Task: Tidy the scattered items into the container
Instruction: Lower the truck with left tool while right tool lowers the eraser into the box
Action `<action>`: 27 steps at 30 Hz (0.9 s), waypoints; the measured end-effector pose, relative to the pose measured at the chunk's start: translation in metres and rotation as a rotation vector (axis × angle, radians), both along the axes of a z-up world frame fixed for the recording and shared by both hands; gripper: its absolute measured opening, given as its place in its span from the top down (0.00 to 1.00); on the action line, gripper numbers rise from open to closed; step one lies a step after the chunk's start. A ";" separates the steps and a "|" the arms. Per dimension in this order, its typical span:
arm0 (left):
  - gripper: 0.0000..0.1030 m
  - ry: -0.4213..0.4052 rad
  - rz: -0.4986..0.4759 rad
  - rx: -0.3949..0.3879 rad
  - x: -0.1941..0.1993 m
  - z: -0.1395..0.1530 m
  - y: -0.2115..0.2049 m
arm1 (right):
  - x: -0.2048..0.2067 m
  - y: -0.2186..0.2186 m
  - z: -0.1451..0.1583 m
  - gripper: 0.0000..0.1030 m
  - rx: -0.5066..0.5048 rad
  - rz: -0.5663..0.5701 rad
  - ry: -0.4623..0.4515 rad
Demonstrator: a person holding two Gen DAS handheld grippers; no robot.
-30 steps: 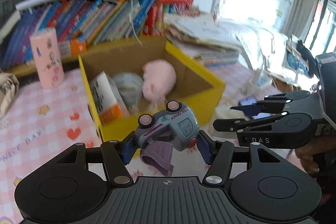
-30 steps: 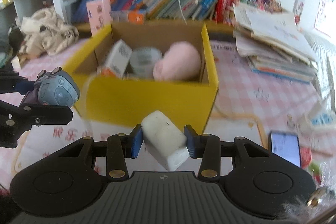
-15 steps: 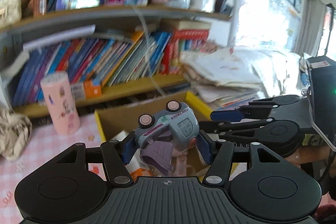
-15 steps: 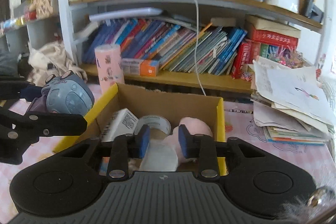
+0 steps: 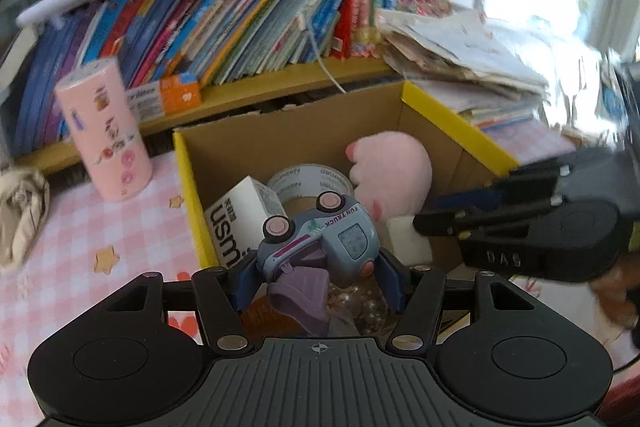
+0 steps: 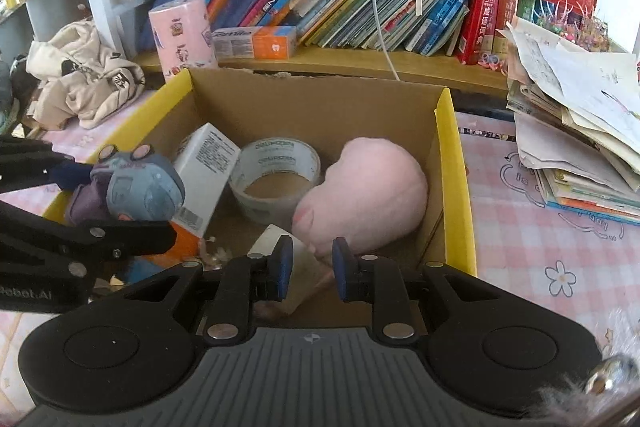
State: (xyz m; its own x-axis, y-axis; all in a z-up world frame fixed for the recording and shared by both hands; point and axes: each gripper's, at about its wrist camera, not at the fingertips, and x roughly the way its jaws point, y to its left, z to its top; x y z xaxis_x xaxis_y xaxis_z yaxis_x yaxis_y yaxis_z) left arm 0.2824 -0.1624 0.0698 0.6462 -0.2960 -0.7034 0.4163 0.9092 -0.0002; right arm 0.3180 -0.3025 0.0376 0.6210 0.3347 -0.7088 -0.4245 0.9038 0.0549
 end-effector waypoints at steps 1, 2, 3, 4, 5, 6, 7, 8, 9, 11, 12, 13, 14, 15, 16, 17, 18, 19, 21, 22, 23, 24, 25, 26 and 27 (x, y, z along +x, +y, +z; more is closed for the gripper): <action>0.42 0.002 -0.016 0.018 0.001 -0.002 -0.003 | 0.002 0.000 -0.001 0.80 -0.003 0.003 0.000; 0.42 0.006 -0.026 0.025 0.001 -0.003 -0.006 | 0.003 0.000 -0.001 0.80 -0.007 0.005 -0.002; 0.42 0.008 -0.039 0.038 0.000 -0.006 -0.009 | 0.004 0.000 -0.002 0.80 -0.008 0.007 -0.002; 0.41 0.002 -0.048 0.050 -0.001 -0.007 -0.011 | 0.005 0.000 -0.002 0.80 -0.007 0.007 -0.002; 0.41 -0.005 -0.047 0.048 -0.001 -0.007 -0.011 | 0.005 0.000 -0.003 0.80 -0.004 0.007 -0.002; 0.40 -0.003 -0.045 0.046 -0.001 -0.007 -0.010 | 0.005 -0.001 -0.003 0.79 -0.001 0.006 -0.005; 0.38 -0.005 -0.046 0.046 -0.001 -0.007 -0.009 | 0.004 -0.001 -0.002 0.78 0.000 0.005 -0.007; 0.35 -0.011 -0.052 0.047 -0.002 -0.007 -0.008 | 0.003 -0.001 -0.002 0.76 0.003 0.005 -0.010; 0.32 -0.020 -0.056 0.051 -0.004 -0.006 -0.009 | 0.002 -0.001 -0.001 0.73 0.009 0.004 -0.013; 0.15 -0.064 -0.047 0.070 -0.010 -0.002 -0.009 | 0.000 -0.001 0.002 0.65 0.021 0.005 -0.022; 0.13 -0.088 -0.043 0.074 -0.013 0.000 -0.009 | -0.002 -0.001 0.004 0.61 0.027 0.007 -0.031; 0.11 -0.119 -0.043 0.073 -0.018 0.004 -0.008 | -0.004 -0.001 0.006 0.59 0.030 0.007 -0.041; 0.09 -0.137 -0.043 0.071 -0.021 0.007 -0.007 | -0.006 -0.001 0.008 0.54 0.030 0.007 -0.052; 0.08 -0.149 -0.041 0.069 -0.022 0.010 -0.006 | -0.009 0.000 0.010 0.49 0.025 0.002 -0.066; 0.07 -0.165 -0.033 0.067 -0.026 0.013 -0.004 | -0.011 -0.001 0.012 0.48 0.023 -0.002 -0.081; 0.06 -0.177 -0.025 0.064 -0.029 0.016 -0.003 | -0.012 -0.001 0.013 0.48 0.022 -0.002 -0.089; 0.06 -0.188 -0.017 0.061 -0.031 0.019 -0.002 | -0.014 -0.002 0.015 0.47 0.022 -0.004 -0.093; 0.05 -0.198 -0.006 0.059 -0.035 0.021 0.000 | -0.015 -0.003 0.016 0.47 0.022 -0.006 -0.095; 0.05 -0.209 0.012 0.055 -0.039 0.025 0.002 | -0.019 -0.004 0.018 0.44 0.019 -0.010 -0.101; 0.04 -0.211 0.021 0.051 -0.042 0.027 0.004 | -0.021 -0.005 0.018 0.44 0.017 -0.013 -0.104; 0.03 -0.211 0.032 0.047 -0.045 0.028 0.005 | -0.024 -0.006 0.019 0.42 0.016 -0.016 -0.108; 0.03 -0.211 0.043 0.040 -0.048 0.029 0.007 | -0.027 -0.007 0.020 0.40 0.016 -0.019 -0.112; 0.03 -0.212 0.057 0.028 -0.052 0.029 0.008 | -0.031 -0.008 0.021 0.38 0.016 -0.022 -0.116; 0.03 -0.211 0.067 0.019 -0.055 0.029 0.010 | -0.034 -0.008 0.023 0.34 0.015 -0.027 -0.121; 0.03 -0.208 0.079 0.009 -0.059 0.030 0.011 | -0.038 -0.009 0.024 0.30 0.013 -0.032 -0.128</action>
State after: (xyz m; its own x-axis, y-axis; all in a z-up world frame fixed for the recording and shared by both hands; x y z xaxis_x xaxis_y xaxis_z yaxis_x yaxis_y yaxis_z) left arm 0.2238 -0.1515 0.0996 0.7984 -0.2326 -0.5553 0.3338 0.9387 0.0866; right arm 0.2802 -0.3113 0.0613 0.7166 0.3216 -0.6189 -0.3996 0.9166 0.0135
